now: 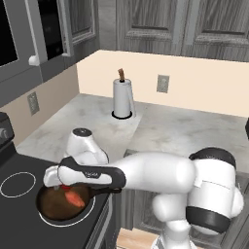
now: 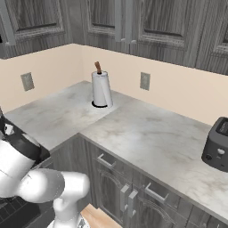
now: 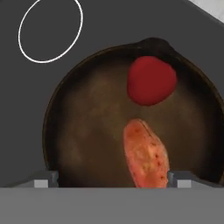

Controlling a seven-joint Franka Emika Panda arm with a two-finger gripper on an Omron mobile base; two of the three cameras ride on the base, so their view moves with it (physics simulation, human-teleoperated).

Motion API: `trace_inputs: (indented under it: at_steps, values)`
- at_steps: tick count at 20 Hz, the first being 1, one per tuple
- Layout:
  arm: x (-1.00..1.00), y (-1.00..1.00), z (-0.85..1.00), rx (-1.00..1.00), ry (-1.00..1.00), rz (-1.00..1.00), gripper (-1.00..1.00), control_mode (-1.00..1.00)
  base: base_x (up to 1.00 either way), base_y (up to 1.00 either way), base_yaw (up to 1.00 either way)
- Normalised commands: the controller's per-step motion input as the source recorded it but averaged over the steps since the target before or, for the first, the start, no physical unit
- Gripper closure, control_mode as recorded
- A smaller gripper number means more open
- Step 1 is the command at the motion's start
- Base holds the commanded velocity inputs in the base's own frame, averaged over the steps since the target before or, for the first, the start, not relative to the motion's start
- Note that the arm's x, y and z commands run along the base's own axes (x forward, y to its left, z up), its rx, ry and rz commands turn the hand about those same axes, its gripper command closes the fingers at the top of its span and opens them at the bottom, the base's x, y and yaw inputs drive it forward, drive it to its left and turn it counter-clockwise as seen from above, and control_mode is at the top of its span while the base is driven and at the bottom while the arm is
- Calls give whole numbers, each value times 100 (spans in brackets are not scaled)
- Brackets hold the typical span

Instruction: Put the sweet potato and tomato in the pan. Then turn on the front right burner and set the heat to medium.

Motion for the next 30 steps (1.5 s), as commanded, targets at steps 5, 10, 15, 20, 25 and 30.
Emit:
trace_inputs:
  at_steps: [5,10,15,20,25,30]
  values:
    - [-7,-49,28,-5,-9,-11,-100,-100,0,0,0]
    - [0,-74,17,-10,0,-12,-100,-100,0,0,0]
    - [0,-84,7,-6,0,-11,-100,-100,0,0,0]
    - [0,-87,0,-1,0,-15,-100,-100,0,0,0]
    - [0,-80,0,0,0,-13,-100,-100,0,0,0]
    - [-10,-76,6,0,0,-8,-100,-100,0,0,0]
